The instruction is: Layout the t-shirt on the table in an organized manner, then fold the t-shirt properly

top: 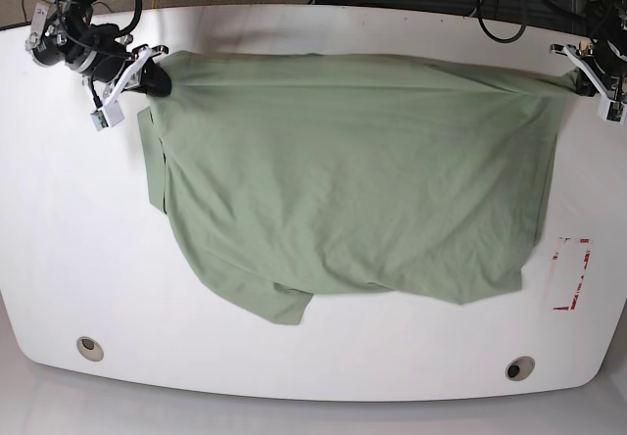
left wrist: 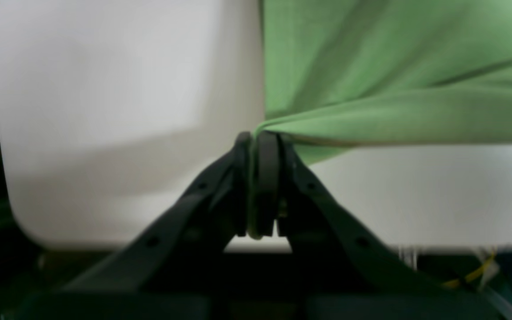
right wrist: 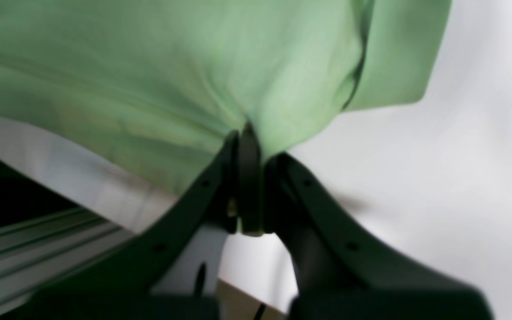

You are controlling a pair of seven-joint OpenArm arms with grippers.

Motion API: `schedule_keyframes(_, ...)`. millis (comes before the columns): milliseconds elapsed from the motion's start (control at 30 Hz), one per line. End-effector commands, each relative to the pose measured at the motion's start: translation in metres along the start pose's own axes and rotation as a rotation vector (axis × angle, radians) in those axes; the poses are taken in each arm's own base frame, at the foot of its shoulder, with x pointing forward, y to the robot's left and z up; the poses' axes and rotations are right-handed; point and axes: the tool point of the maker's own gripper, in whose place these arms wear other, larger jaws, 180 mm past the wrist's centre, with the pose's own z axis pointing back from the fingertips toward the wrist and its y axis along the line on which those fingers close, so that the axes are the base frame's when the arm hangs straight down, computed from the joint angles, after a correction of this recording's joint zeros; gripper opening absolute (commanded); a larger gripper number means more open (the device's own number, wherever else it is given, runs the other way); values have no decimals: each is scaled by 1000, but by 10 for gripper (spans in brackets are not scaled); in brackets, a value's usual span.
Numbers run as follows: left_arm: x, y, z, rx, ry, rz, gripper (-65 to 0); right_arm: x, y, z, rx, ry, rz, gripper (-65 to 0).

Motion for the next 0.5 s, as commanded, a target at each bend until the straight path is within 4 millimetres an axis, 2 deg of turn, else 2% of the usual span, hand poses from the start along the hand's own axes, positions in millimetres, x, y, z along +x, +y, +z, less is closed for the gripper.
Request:
schedule_keyframes(0, 4, 6, 6, 20, -18, -18, -650, 4, -1, 6, -9, -21, 9, -650)
schedule_keyframes(133, -6, 5, 7, 15, 10, -19, -650, -7, 0, 7, -9, 4, -4, -650)
schedule_keyframes(267, -10, 4, 8, 13, 21, -21, -650, -9, 4, 10, -10, 7, 12, -650)
schedule_keyframes(400, -5, 4, 7, 13, 6, -21, -650, -3, 9, 13, -11, -6, 38, -650)
schedule_keyframes(467, 6, 5, 5, 15, -22, -20, -650, 0, 10, 13, -10, -11, 45, -650)
